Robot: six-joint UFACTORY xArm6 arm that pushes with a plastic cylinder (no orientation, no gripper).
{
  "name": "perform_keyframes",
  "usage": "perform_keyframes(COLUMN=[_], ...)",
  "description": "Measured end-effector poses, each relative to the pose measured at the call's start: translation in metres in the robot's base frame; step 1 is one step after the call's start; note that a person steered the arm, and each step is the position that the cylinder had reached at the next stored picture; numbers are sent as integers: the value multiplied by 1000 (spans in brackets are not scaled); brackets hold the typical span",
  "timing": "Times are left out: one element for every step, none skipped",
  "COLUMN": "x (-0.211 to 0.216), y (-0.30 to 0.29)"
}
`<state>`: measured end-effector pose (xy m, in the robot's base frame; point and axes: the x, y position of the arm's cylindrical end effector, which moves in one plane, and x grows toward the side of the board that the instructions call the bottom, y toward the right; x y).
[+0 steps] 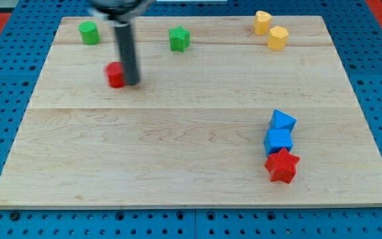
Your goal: Move the red circle to the left center
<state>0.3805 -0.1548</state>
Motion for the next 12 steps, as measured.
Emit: perform_keyframes(x=[-25,-35,-38,-36,-42,-56,-45,-6,-19,-26,-22,20], y=[22,19,19,16,9,-9,-46,-12,-29,101,203,126])
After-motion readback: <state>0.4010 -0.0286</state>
